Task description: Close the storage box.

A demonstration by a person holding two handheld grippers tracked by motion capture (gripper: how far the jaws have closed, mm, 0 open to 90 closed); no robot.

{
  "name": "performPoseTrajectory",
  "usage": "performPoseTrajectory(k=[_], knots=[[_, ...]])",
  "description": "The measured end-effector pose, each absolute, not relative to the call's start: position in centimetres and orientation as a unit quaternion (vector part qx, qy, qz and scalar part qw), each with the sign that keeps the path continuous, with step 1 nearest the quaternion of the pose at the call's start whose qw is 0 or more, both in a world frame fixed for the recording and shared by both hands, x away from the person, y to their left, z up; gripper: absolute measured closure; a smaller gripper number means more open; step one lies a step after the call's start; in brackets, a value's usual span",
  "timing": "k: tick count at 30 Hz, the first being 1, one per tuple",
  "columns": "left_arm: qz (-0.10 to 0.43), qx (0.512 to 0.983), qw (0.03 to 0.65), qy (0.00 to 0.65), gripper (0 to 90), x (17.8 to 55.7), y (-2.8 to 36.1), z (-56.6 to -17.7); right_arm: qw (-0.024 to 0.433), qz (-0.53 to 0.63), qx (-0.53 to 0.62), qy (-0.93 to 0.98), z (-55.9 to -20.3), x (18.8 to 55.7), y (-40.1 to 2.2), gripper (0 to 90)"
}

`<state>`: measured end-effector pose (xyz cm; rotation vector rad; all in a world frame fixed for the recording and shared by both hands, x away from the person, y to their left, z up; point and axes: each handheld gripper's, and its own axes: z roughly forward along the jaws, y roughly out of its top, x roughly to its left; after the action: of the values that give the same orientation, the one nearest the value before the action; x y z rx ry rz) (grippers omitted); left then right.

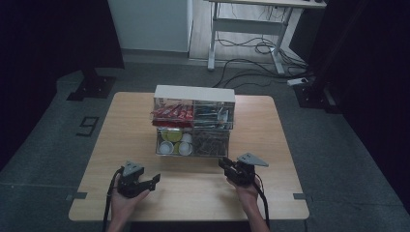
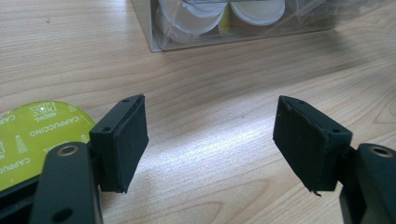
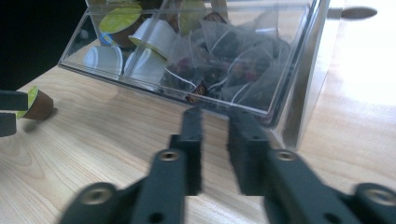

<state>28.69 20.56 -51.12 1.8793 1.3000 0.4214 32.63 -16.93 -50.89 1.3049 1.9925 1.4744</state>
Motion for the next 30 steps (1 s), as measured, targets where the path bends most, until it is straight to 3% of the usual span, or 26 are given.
performPoseTrajectory(k=[3,6,16,30], knots=[[0.165,0.742,0.397,0.514,26.5,28.7,20.6,-51.2,0.182,0.513,0.445,0.711,-50.6,32.5,-16.9,58.0],[0.165,0.743,0.395,0.514,26.5,28.7,20.5,-51.4,0.183,0.512,0.435,0.718,-50.4,32.3,-17.3,52.8],[0.165,0.746,0.396,0.510,26.5,28.6,20.4,-51.3,0.206,0.483,0.437,0.731,-51.3,30.2,-19.3,48.0],[0.158,0.752,0.390,0.507,26.4,28.6,20.0,-51.7,0.192,0.466,0.491,0.711,-53.8,28.8,-23.6,47.6]])
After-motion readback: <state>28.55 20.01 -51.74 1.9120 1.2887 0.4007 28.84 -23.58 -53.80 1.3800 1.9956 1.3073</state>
